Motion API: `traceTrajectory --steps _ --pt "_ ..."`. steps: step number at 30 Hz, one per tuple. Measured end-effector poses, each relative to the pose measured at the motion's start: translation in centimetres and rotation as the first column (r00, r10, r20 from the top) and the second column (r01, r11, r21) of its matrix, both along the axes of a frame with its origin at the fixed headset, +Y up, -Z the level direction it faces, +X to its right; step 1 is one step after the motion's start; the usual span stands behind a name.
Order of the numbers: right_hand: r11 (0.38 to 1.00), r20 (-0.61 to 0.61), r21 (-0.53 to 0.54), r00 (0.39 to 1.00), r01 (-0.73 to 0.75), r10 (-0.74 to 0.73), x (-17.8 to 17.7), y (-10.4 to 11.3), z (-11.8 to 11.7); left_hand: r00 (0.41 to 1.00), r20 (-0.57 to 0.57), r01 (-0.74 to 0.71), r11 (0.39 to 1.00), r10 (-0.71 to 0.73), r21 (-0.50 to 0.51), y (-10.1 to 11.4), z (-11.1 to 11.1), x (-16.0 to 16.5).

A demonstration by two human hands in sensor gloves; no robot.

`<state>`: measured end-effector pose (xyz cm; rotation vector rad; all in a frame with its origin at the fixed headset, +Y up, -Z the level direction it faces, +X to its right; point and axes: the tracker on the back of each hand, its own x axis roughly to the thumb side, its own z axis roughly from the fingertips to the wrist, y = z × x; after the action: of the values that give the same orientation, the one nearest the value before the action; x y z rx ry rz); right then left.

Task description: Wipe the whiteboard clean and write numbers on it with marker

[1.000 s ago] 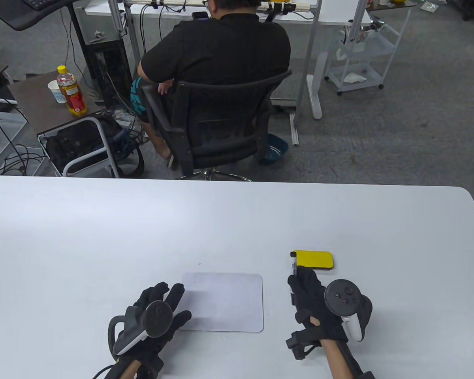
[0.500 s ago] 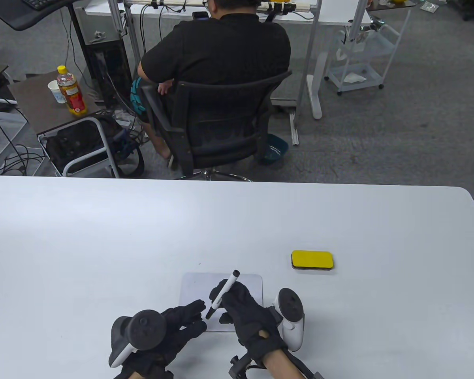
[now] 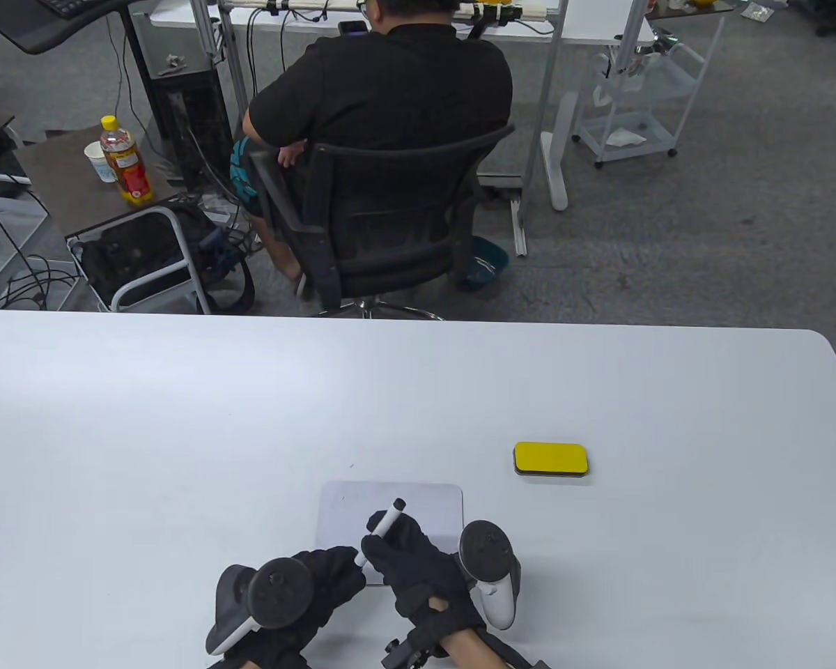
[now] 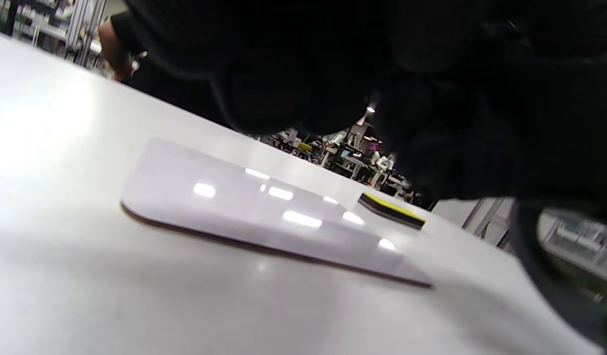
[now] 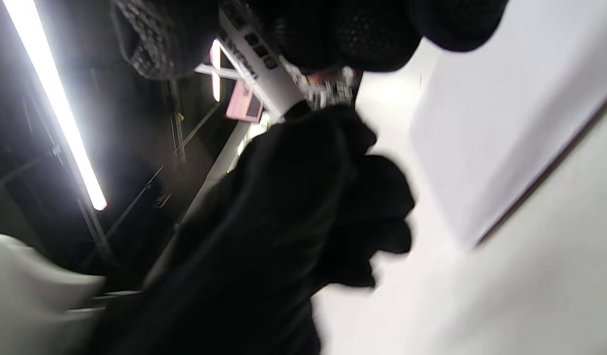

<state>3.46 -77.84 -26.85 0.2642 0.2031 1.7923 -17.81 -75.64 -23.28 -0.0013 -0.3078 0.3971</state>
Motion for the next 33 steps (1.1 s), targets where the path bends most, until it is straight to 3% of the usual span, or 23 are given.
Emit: traceTrajectory --steps 2,6,9,12,20,23,27,33 --pt "0.996 0.069 0.075 0.997 -0.05 0.045 0.0 0.4 0.2 1.0 -0.002 -0.008 1.0 0.008 -0.006 -0.1 0.1 0.2" --pt "0.984 0.086 0.15 0.993 -0.093 0.081 -0.1 0.5 0.7 0.998 -0.003 -0.063 0.998 0.063 -0.028 0.1 0.1 0.0" --pt "0.986 0.076 0.141 0.994 -0.091 0.081 -0.1 0.5 0.6 0.997 -0.013 -0.08 0.996 0.08 -0.031 0.1 0.0 -0.2" --pt "0.988 0.065 0.132 0.996 -0.074 0.066 0.0 0.7 0.5 0.984 0.0 -0.175 0.977 0.177 -0.122 -0.2 -0.5 -0.7" --pt "0.994 -0.064 0.104 0.998 0.031 -0.025 0.2 0.9 0.1 0.933 0.045 -0.326 0.893 0.356 -0.311 -0.4 -1.5 -1.7" --pt "0.987 -0.12 0.153 0.992 0.048 -0.029 0.0 0.9 -0.1 0.916 0.061 -0.352 0.868 0.396 -0.351 -0.6 -1.8 -2.2" --pt "0.986 -0.174 0.138 0.982 0.097 -0.072 -0.1 1.3 -0.1 0.889 0.088 -0.385 0.838 0.449 -0.386 -0.4 -2.0 -2.6" --pt "0.968 -0.255 0.24 0.967 0.075 -0.011 0.1 2.3 -0.3 0.847 0.157 -0.417 0.819 0.508 -0.394 -0.7 -2.2 -2.7"
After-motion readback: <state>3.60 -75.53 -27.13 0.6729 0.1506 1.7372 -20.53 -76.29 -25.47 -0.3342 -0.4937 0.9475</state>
